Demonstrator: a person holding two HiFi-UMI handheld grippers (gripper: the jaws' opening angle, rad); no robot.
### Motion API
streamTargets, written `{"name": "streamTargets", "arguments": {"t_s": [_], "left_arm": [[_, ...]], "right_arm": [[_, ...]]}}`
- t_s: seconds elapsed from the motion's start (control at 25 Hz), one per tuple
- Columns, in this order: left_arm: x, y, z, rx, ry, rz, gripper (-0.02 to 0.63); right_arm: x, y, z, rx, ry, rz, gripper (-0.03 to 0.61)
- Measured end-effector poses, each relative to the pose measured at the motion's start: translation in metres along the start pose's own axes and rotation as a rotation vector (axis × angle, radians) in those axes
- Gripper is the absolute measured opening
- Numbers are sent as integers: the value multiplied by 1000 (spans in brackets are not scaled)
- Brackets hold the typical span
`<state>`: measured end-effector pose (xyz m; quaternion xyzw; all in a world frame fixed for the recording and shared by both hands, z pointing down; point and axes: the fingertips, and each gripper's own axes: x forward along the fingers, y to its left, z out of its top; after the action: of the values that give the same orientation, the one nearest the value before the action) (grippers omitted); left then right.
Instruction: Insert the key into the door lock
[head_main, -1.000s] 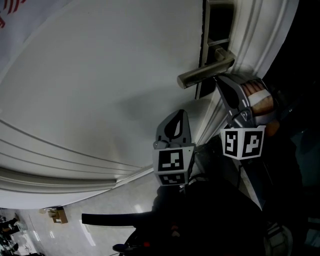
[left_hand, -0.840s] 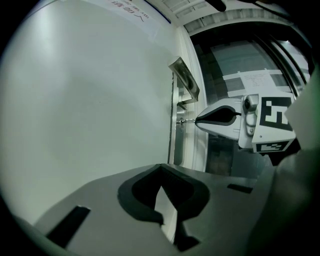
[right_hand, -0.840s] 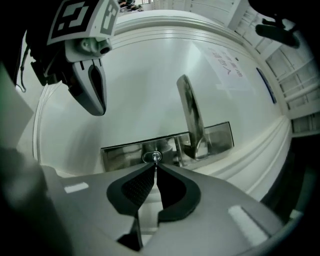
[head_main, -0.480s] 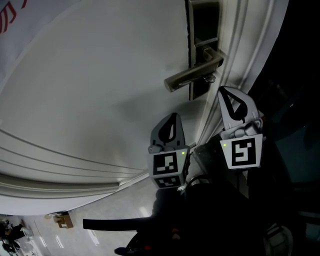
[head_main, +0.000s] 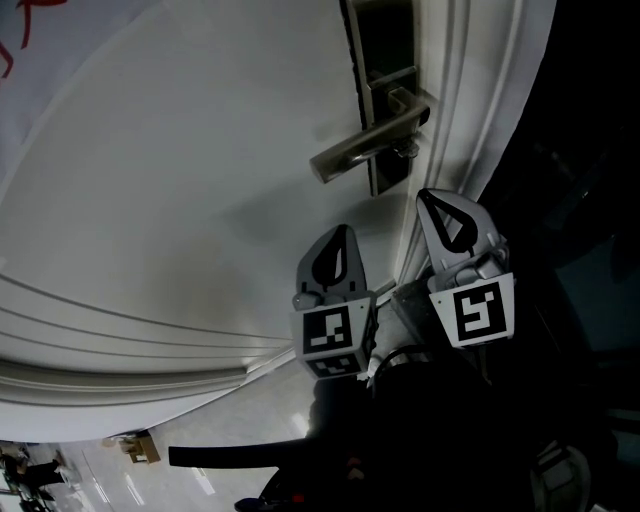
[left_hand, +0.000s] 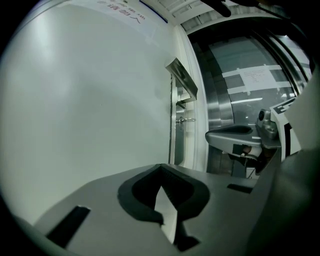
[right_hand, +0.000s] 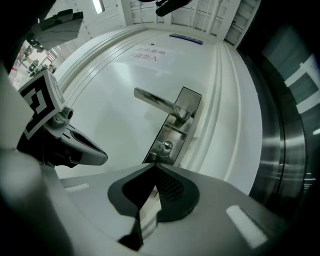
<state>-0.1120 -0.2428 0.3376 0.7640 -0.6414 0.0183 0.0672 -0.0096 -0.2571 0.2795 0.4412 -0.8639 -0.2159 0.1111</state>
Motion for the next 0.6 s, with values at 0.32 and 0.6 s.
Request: {"name": "streamTargets", "arguments": {"t_s": [0.32, 0.6], "left_arm": [[2, -1, 0, 0, 1, -3, 2], [2, -3, -2, 2, 10, -11, 0]], "right_arm": [[-2, -1, 1, 8, -12, -12, 0], [-2, 0, -1, -7, -2, -14, 0]]}}
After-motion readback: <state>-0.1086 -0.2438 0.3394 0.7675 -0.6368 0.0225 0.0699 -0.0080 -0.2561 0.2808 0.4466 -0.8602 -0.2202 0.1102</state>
